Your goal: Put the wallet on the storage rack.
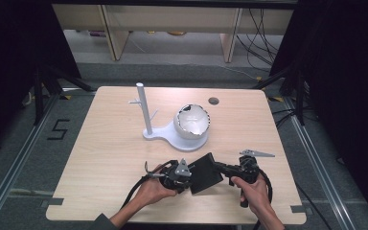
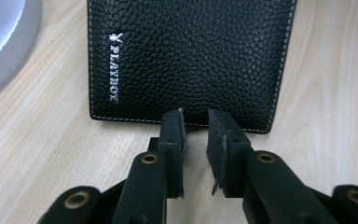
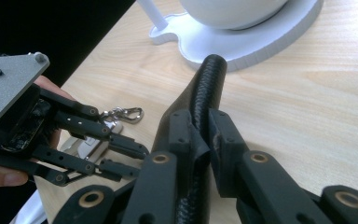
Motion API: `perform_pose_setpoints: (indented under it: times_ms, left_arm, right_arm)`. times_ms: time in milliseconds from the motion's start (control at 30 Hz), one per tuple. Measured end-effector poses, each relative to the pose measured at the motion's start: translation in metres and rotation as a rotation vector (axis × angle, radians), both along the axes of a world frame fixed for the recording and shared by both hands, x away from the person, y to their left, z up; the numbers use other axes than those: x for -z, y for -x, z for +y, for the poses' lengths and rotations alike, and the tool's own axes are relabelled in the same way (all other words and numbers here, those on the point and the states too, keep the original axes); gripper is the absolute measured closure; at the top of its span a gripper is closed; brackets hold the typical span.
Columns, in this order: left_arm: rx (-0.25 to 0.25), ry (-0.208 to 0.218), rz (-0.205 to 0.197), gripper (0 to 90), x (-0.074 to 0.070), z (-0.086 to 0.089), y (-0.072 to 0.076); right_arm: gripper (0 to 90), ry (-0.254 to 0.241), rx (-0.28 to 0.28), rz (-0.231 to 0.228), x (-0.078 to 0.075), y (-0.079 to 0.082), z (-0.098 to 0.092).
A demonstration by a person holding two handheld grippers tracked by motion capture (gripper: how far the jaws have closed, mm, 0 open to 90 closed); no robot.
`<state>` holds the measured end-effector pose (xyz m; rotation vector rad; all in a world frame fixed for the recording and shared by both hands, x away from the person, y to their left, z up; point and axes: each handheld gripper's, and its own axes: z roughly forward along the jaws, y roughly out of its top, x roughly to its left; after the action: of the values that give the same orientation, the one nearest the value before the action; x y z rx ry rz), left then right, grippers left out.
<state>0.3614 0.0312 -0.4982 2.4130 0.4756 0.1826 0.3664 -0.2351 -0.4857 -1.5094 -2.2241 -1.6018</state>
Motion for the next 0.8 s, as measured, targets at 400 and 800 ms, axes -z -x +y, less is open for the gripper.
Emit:
perform_pose_setpoints:
  times_ms: [400, 800]
  left_arm:
    - [-0.056, 0.067, -0.054, 46.9, -0.035, 0.037, 0.023]
    - [-0.169, 0.119, -0.054, 43.3, -0.043, 0.104, 0.04]
  right_arm:
    - [82.7, -0.003, -0.037, -0.028, -0.017, 0.002, 0.005]
    - [83.4, 0.009, -0.038, -0.072, -0.049, -0.012, 0.001]
